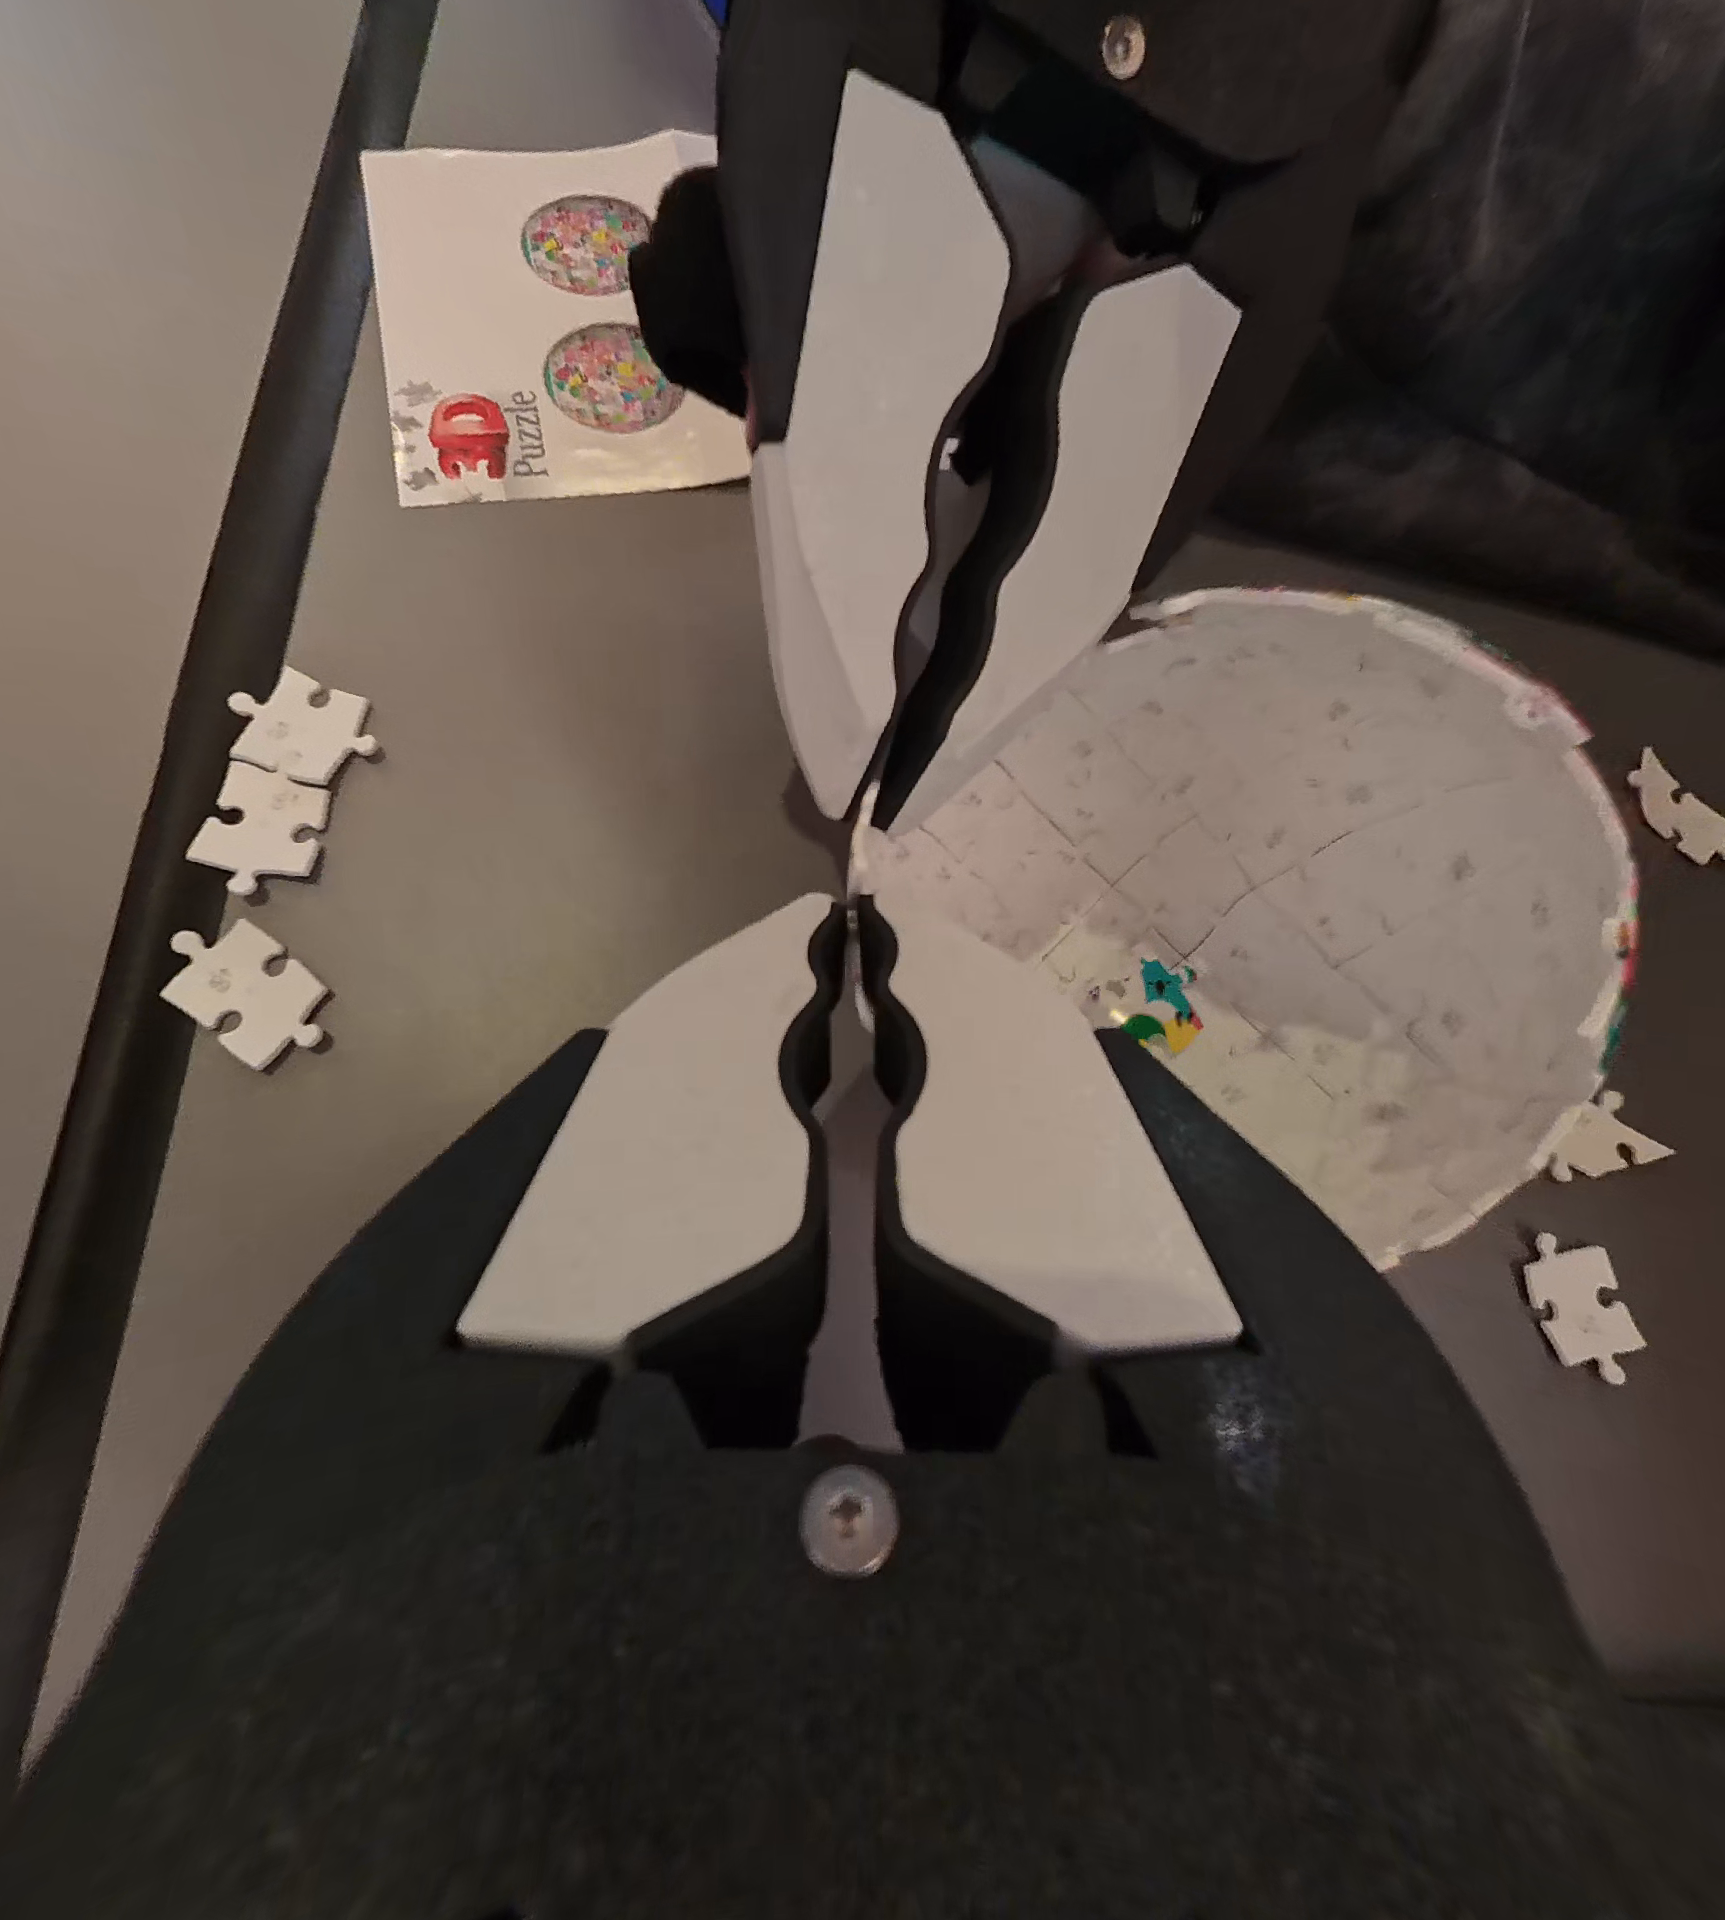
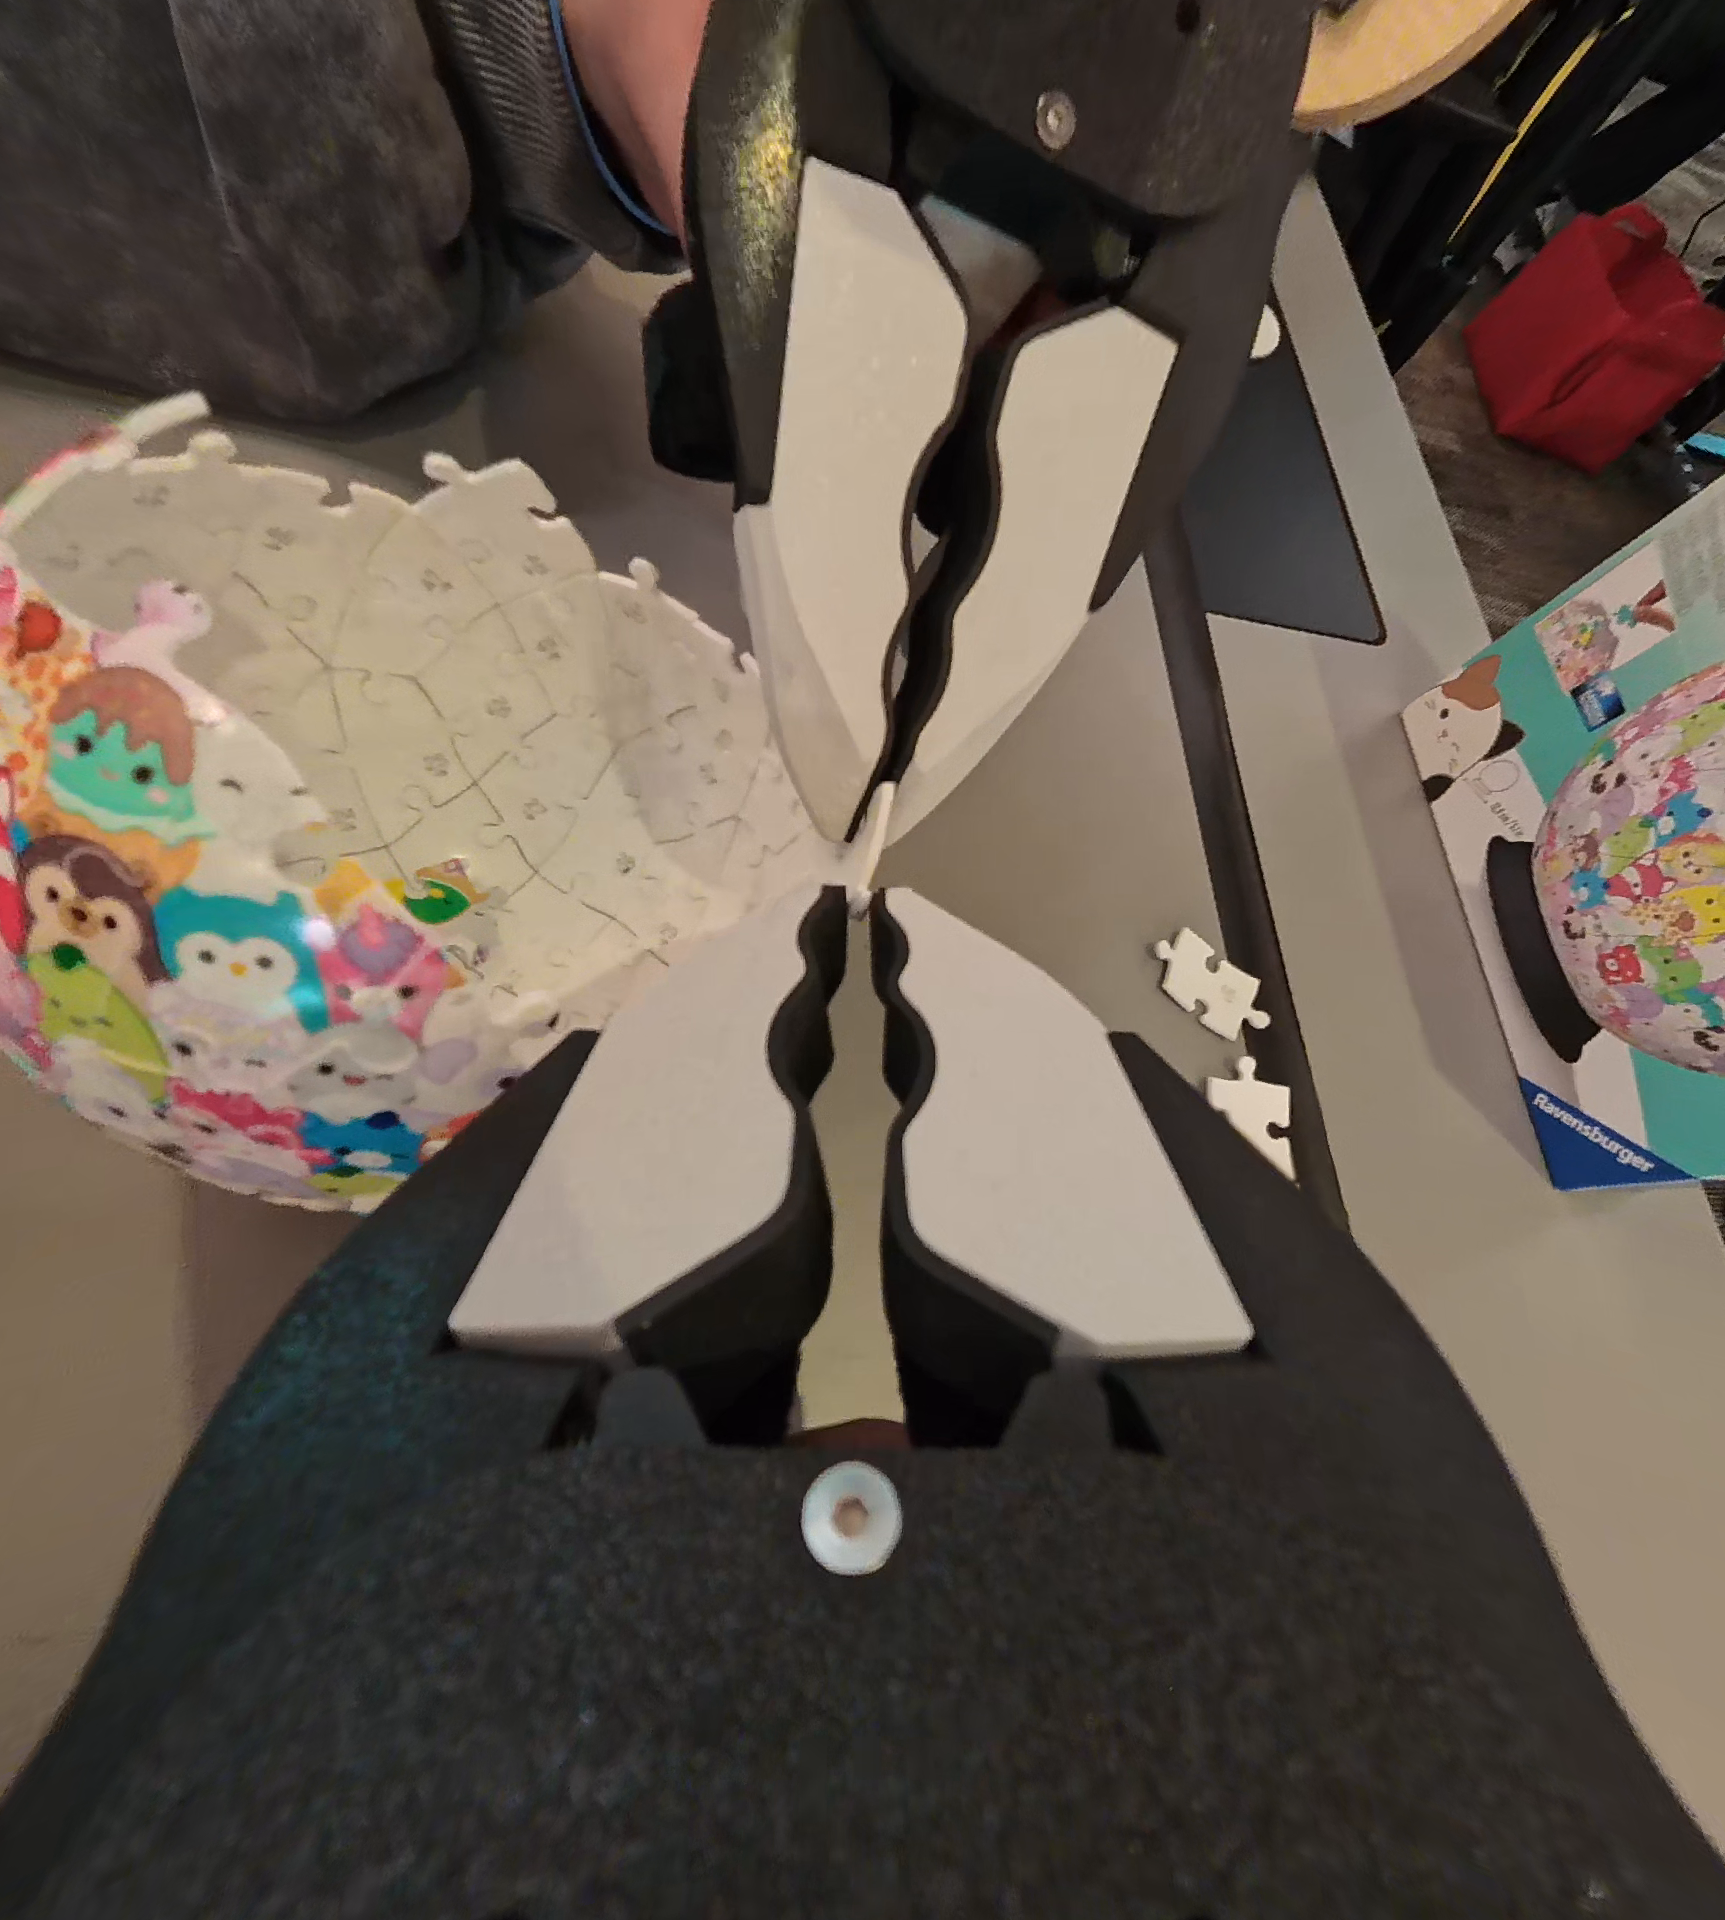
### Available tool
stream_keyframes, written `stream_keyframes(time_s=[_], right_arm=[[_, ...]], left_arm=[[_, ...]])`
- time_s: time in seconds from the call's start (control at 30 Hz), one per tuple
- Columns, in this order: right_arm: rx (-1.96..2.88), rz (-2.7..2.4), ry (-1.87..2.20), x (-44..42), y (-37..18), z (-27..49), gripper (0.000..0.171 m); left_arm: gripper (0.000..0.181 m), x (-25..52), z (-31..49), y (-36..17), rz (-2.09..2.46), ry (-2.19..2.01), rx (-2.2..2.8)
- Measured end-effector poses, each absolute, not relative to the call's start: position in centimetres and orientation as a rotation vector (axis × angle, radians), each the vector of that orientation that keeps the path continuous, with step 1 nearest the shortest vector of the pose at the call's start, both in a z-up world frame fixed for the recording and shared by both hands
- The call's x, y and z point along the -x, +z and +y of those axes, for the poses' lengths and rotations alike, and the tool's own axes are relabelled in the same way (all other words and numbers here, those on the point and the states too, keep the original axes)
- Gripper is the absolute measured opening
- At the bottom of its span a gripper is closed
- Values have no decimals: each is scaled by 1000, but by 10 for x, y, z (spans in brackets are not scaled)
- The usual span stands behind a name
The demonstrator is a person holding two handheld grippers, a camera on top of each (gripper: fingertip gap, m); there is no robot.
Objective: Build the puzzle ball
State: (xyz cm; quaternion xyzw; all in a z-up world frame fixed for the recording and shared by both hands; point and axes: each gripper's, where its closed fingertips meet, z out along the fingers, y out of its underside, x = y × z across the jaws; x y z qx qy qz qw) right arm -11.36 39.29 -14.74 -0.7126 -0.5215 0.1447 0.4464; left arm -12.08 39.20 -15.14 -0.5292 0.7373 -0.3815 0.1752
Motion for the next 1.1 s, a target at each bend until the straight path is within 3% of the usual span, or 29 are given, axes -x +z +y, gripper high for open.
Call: stream_keyframes(time_s=[1.1], right_arm=[[1974, -1212, 578, 102, -158, 388, 15]], left_arm=[[2, 120, 394, -147, 2051, -1024, 1466]])
